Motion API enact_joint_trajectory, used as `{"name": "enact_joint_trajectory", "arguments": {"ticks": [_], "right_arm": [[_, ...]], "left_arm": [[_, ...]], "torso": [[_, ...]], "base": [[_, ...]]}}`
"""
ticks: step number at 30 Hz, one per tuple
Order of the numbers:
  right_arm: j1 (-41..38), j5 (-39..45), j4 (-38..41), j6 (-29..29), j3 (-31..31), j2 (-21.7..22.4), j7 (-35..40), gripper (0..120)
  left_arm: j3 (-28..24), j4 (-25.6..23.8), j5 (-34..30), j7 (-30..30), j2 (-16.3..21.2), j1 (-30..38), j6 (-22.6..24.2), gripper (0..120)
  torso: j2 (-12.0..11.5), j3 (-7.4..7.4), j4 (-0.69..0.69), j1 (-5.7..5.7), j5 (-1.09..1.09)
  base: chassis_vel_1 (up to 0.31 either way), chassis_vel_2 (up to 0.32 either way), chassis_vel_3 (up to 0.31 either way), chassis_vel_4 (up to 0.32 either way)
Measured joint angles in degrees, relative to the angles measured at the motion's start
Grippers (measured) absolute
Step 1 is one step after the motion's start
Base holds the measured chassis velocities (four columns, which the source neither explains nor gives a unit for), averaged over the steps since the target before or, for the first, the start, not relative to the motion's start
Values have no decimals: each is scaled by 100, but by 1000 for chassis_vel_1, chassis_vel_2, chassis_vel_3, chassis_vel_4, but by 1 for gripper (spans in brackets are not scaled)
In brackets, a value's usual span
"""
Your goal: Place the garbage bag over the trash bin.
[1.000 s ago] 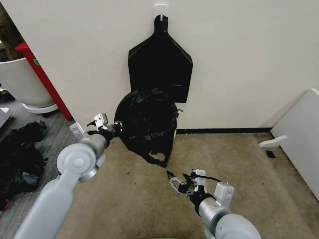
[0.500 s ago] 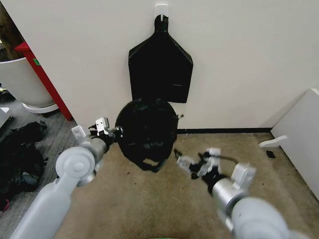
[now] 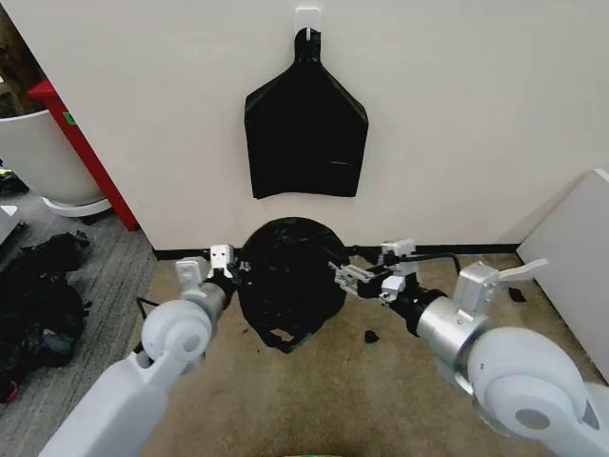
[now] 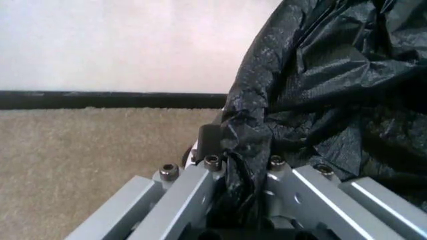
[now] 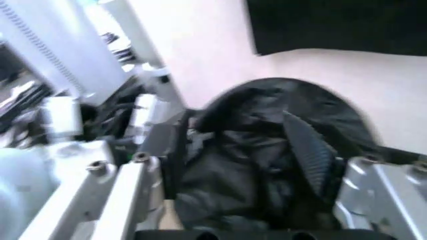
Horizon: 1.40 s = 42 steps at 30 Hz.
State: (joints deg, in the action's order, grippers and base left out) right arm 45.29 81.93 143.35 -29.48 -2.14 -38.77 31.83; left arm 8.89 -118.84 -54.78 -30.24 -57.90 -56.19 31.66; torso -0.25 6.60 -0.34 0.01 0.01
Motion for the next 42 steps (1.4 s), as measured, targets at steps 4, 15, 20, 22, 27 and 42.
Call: {"name": "enact_joint_trajectory", "arguments": {"ticks": [4, 15, 20, 22, 27, 42], "right_arm": [[-767, 780, -183, -291, 564, -107, 670, 36], [-2202, 2306, -1131, -196, 2096, -1237, 3429, 0], [-2437, 1966, -1749, 43, 2493, -1692, 3843, 0], [-2488, 1853, -1955, 96, 2596, -1841, 3958, 0], [-2589, 1696, -2286, 211, 2863, -2073, 4218, 0], [-2825, 1243, -3251, 435, 3423, -2639, 4532, 0]], "left_arm": [[-136, 12, 168, 63, -40, 41, -57, 2], [-308, -72, 520, 317, -69, 100, -167, 2], [-305, -174, 541, 368, -80, 104, -167, 2], [-304, -205, 558, 387, -84, 92, -167, 2], [-294, -268, 595, 429, -69, 67, -167, 2], [18, -670, 638, 599, -16, -246, -170, 2]], "torso": [[0, 0, 0, 0, 0], [0, 0, 0, 0, -2], [0, 0, 0, 0, -1], [0, 0, 0, 0, -1], [0, 0, 0, 0, -2], [0, 0, 0, 0, -3]], "base": [[0, 0, 0, 0], [0, 0, 0, 0], [0, 0, 0, 0], [0, 0, 0, 0], [0, 0, 0, 0], [0, 0, 0, 0]]}}
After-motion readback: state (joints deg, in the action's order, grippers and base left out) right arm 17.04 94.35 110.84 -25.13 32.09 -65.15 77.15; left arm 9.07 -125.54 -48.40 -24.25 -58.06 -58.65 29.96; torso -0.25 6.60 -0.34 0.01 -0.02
